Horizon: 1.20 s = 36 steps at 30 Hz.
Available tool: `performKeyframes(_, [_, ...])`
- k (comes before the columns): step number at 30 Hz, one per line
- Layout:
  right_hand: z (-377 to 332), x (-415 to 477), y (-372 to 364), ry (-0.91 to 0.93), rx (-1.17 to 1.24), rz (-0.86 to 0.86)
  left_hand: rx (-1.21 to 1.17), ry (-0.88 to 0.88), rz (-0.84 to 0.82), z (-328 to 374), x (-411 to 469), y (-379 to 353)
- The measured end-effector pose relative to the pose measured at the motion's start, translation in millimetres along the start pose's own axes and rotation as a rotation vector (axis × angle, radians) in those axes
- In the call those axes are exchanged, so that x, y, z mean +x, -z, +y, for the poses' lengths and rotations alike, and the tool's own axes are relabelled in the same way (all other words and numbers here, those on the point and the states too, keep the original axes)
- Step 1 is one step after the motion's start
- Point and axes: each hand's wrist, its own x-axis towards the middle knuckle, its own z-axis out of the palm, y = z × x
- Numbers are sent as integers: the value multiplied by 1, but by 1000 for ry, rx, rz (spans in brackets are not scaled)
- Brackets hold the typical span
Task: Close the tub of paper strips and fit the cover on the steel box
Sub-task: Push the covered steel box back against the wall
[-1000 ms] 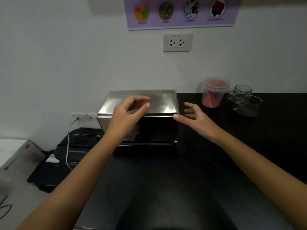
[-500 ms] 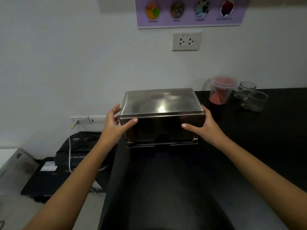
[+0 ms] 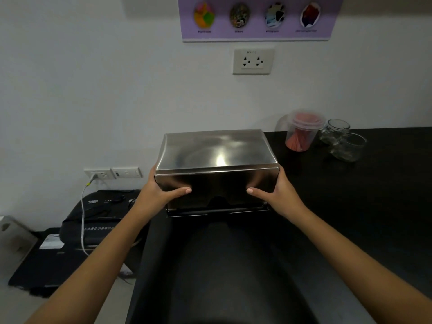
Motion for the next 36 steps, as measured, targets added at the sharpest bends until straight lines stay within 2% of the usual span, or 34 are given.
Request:
performKeyframes(13, [20, 33, 24, 57, -10, -10, 13, 30, -5, 12, 28, -25])
performKeyframes(36, [51, 147, 54, 54, 51, 32, 27, 20, -38, 22, 145, -61])
